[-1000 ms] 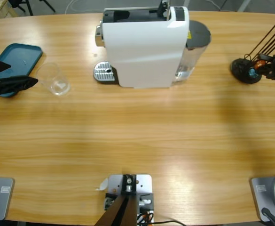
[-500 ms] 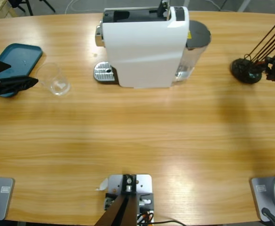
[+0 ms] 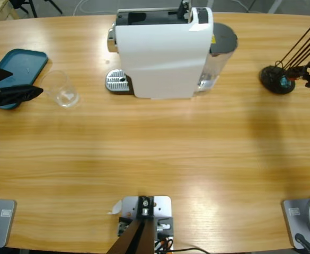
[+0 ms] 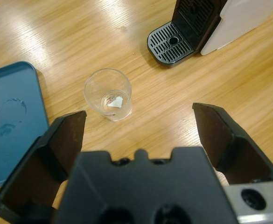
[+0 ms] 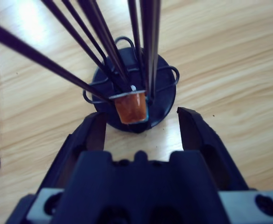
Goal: Pour coffee
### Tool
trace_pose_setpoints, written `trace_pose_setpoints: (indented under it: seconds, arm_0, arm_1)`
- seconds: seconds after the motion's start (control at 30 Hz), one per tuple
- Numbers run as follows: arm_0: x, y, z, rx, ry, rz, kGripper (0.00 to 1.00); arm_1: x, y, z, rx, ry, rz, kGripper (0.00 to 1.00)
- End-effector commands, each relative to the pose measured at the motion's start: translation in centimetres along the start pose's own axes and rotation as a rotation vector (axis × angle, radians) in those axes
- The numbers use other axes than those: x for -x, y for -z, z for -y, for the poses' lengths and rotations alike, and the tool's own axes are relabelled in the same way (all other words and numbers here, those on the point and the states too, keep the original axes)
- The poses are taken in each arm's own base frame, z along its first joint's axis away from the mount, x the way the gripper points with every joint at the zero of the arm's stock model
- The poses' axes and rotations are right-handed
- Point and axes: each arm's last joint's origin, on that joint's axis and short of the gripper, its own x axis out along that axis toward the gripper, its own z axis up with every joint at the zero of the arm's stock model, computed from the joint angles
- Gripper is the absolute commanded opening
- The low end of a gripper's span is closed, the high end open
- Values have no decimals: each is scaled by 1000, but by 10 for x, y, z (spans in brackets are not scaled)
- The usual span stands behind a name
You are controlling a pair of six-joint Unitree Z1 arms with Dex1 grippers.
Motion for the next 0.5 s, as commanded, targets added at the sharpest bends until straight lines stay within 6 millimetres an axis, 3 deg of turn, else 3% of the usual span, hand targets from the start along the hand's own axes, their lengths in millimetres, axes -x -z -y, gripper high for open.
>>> trace_pose_setpoints:
  seconds: [0.03,0.5]
  arm_0:
    - [-13,10,2,0,-4,-62,996]
    - [-14,10,2,1,-5,-63,996]
  arm_1:
    - [-11,10,-1,6,14,-20,632]
    - [-21,13,-3,8,4,-54,587]
